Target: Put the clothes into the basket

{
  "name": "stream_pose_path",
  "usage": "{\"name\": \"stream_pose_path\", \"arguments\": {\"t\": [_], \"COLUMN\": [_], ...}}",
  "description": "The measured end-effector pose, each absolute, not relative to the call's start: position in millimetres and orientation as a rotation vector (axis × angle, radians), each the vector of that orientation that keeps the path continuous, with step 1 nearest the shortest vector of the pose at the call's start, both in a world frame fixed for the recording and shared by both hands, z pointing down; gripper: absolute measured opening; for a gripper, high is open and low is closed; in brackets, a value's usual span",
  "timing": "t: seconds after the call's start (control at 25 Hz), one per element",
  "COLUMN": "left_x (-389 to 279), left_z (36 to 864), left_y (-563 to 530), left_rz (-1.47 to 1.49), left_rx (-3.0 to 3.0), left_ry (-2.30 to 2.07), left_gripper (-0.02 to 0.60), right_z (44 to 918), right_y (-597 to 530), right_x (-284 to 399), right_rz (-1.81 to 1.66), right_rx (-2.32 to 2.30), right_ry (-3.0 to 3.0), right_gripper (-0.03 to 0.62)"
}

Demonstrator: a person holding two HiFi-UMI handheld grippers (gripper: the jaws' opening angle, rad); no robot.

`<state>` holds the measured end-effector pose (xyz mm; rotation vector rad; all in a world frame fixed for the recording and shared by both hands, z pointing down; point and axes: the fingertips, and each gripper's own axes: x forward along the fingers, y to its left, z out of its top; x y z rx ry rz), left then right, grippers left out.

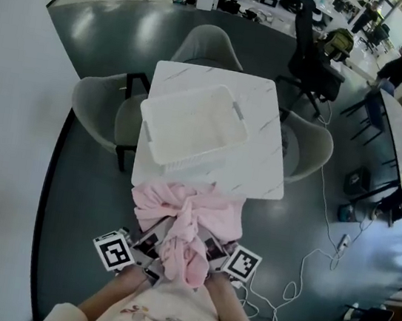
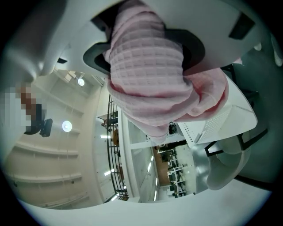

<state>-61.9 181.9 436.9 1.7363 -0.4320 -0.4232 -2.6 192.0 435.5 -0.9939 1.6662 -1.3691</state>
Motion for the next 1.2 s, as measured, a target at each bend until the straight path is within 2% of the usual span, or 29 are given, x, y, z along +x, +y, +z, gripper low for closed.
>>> {"name": "stream_pose_path", "arguments": {"t": [0.68,1.2], "left_x": [-35.7,18.5], "left_z": [424.9,415.3], "left_y": [134.6,59.9], "left_rz": [-0.458,-0.471], "left_rx": [1.692,1.726], "left_ry": [-0.487,-0.491], "left_gripper": [0.314,0.314], "right_z": [428.4,422.4], "right_y": [140.9,66.3], "right_x": [24.9,78.5], "right_rz": [-1.429,-1.421], "right_rx": [-0.948,-0.924], "right_ry": [1.702,1.712], "right_gripper": [0.328,0.328]}}
